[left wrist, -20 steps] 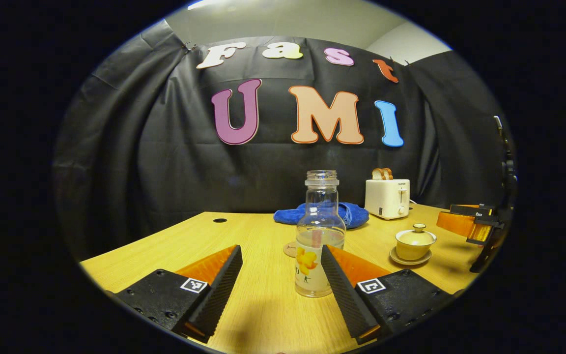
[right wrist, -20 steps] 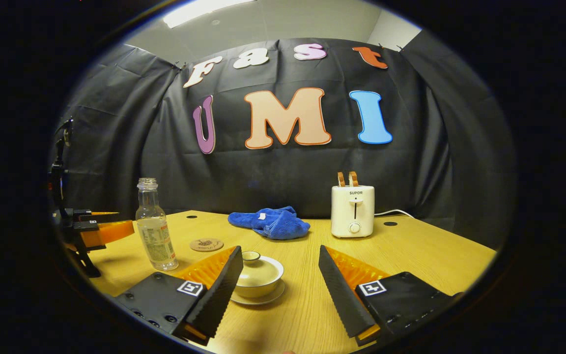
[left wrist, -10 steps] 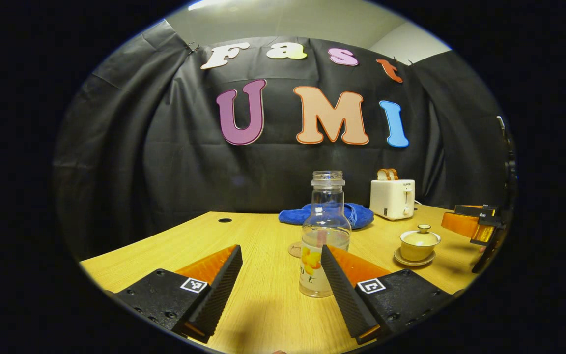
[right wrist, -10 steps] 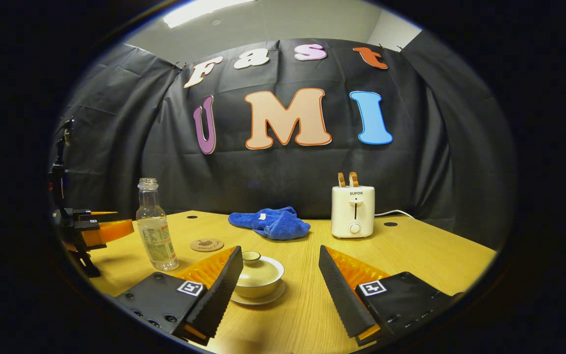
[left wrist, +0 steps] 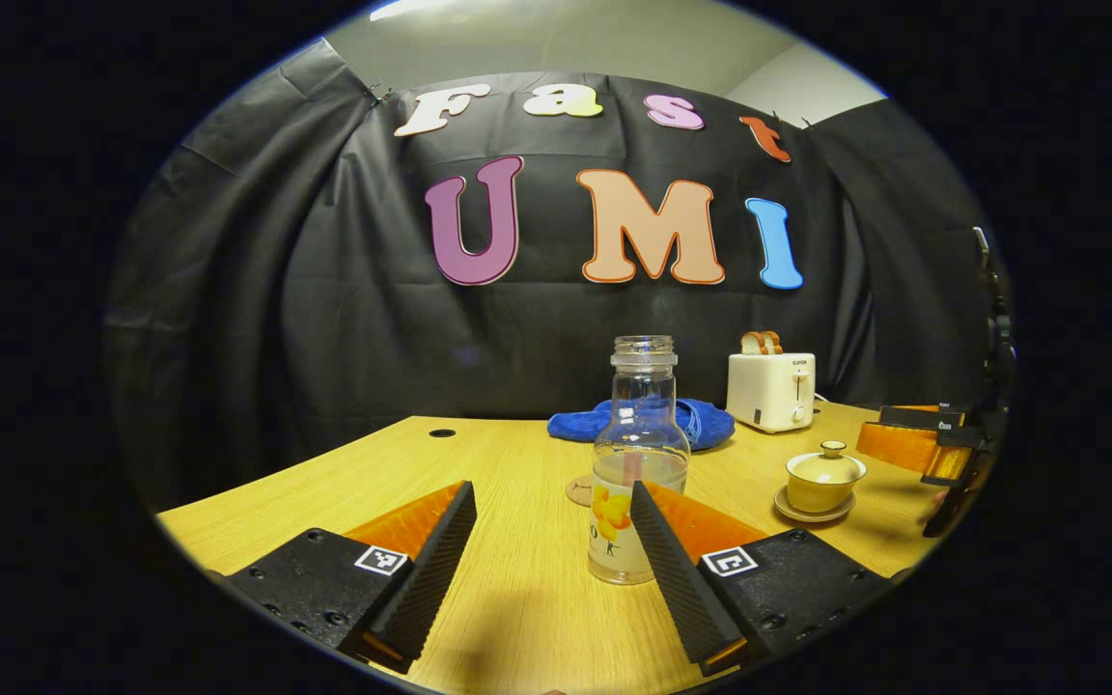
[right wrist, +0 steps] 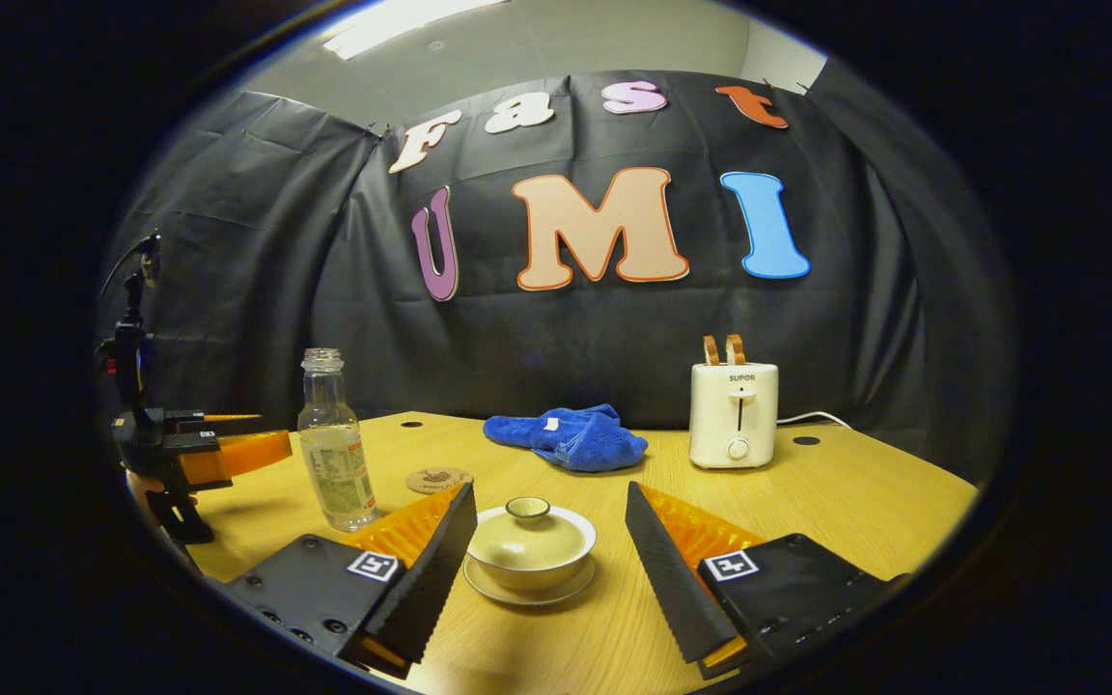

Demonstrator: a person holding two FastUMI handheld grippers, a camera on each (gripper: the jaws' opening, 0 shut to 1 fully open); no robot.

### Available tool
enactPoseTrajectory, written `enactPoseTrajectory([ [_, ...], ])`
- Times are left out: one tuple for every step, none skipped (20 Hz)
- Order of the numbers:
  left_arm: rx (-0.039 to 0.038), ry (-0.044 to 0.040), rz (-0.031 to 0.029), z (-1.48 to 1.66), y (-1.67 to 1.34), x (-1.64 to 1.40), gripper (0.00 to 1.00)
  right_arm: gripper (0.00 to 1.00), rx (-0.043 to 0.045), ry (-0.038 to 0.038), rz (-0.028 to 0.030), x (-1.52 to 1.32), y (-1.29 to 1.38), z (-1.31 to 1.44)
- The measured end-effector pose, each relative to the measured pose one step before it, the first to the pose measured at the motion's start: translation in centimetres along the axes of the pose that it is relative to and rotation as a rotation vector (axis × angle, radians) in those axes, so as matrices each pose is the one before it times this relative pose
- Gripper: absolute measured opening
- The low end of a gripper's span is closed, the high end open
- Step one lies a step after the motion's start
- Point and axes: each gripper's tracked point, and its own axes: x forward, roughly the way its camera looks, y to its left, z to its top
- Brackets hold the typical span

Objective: Open the teacup lid with one hand, grasp the water bottle and pour water into the teacup with the other hand; after pouring, place the water bottle on the coaster and then close the teacup lid.

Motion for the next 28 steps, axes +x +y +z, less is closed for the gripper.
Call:
enactPoseTrajectory([
  [0.00011, -0.00071, -0.00043, -0.031, 0.009, 0.024, 0.94, 0.95, -0.00015, 0.00202, 0.00387, 0.377, 0.224, -0.061],
  [0.00055, -0.00014, -0.00088, 0.055, -0.036, -0.007, 0.94, 0.95, 0.00015, 0.00262, -0.00158, 0.488, 0.185, -0.082],
  [-0.00015, -0.00002, -0.00147, -0.076, 0.02, 0.005, 0.94, 0.95, -0.00035, 0.00372, 0.0025, 0.431, 0.203, 0.025],
  [0.00043, -0.00063, -0.00077, 0.051, 0.005, 0.039, 0.94, 0.95, -0.00085, 0.00827, 0.00448, 0.552, 0.263, -0.246],
  [-0.00029, 0.00039, -0.00029, -0.062, 0.009, -0.027, 0.94, 0.95, 0.00058, 0.0094, 0.0, 0.462, 0.077, -0.123],
  [0.0002, 0.00011, -0.00024, 0.039, -0.03, 0.009, 0.94, 0.95, 0.00027, 0.0111, 0.00069, 0.379, 0.05, -0.245],
  [-0.00035, -0.00024, -0.00085, -0.016, 0.004, 0.006, 0.94, 0.98, -0.00117, 0.01062, 0.00414, 0.435, 0.183, -0.086],
  [0.00011, 0.00032, -0.00074, 0.028, -0.024, -0.001, 0.94, 0.95, -0.00136, 0.01133, 0.00142, 0.401, 0.089, -0.246],
  [0.00012, -0.00034, -0.00052, -0.008, 0.02, -0.025, 0.94, 0.98, -0.00014, 0.01223, 0.00142, 0.401, 0.104, -0.09],
  [0.0002, -0.00003, -0.00028, 0.02, 0.006, 0.03, 0.94, 0.95, 0.00021, 0.01228, 0.00001, 0.18, -0.026, -0.253],
  [0.00067, -0.00028, -0.00022, -0.054, 0.004, -0.023, 0.94, 0.96, -0.00048, 0.01286, -0.0014, 0.319, 0.044, 0.013],
  [-0.00001, -0.0001, -0.00019, 0.057, -0.012, 0.038, 0.94, 0.94, -0.00186, 0.01208, -0.00031, 0.358, 0.004, -0.245],
  [0.00011, 0.00035, -0.00008, -0.048, 0.028, 0.002, 0.95, 0.88, -0.0033, 0.01072, 0.00227, 0.382, 0.102, -0.137],
  [0.00006, -0.00005, -0.00006, 0.059, -0.027, -0.006, 0.94, 0.81, -0.00137, 0.00692, -0.00305, 0.252, 0.004, -0.056],
  [0.00004, 0.00043, -0.00006, 0.011, 0.003, -0.047, 0.94, 0.74, 0.00259, 0.01565, -0.00566, -0.046, -0.051, -0.289],
  [-0.00009, -0.00004, -0.00003, 0.009, -0.017, -0.002, 0.94, 0.68, 0.00403, 0.01329, -0.00505, 0.292, -0.268, -0.289],
  [0.00013, 0.00022, 0.00004, -0.078, 0.028, 0.037, 0.94, 0.61, 0.0029, 0.01185, -0.0005, 0.13, 0.017, -0.084],
  [-0.00008, -0.00016, 0.00009, 0.025, 0.007, 0.024, 0.94, 0.54, -0.00102, 0.0093, 0.00237, 0.02, 0.054, -0.155],
  [0.00018, -0.00005, 0.0, -0.01, -0.008, -0.024, 0.94, 0.48, -0.00417, 0.00443, -0.00054, 0.005, 0.009, -0.078],
  [-0.00016, 0.00011, 0.0, 0.01, -0.021, 0.01, 0.94, 0.43, -0.00543, -0.00433, -0.0027, -0.012, -0.054, 0.023],
  [0.00015, -0.00017, -0.00008, -0.008, 0.02, -0.019, 0.94, 0.38, -0.00177, -0.0004, -0.00197, -0.154, -0.021, 0.175],
  [-0.00049, 0.00046, 0.00013, 0.068, -0.014, -0.02, 0.94, 0.37, 0.00093, 0.00041, 0.00097, 0.213, 0.01, -0.153],
  [0.00055, -0.00018, 0.0001, -0.029, 0.01, 0.006, 0.94, 0.37, 0.00272, 0.00243, 0.00263, 0.04, 0.043, -0.05],
  [-0.00027, -0.00034, -0.00087, 0.01, -0.035, 0.028, 0.94, 0.37, 0.00092, -0.00243, 0.00078, -0.076, 0.023, -0.004],
  [0.00013, -0.00022, -0.0036, -0.038, -0.056, -0.004, 0.94, 0.31, -0.00084, -0.00498, 0.00333, -0.084, -0.057, 0.135],
  [-0.00012, -0.00097, -0.00334, 0.071, -0.012, -0.037, 0.94, 0.32, -0.00403, -0.00552, 0.00379, -0.01, 0.062, 0.039],
  [-0.00022, 0.00094, -0.0006, -0.046, 0.089, 0.01, 0.94, 0.31, -0.00517, -0.01388, 0.00603, -0.179, 0.216, 0.207],
  [0.00055, -0.00036, -0.00016, -0.046, -0.047, -0.005, 0.94, 0.31, -0.00235, -0.01526, 0.00495, -0.164, 0.08, 0.276],
])
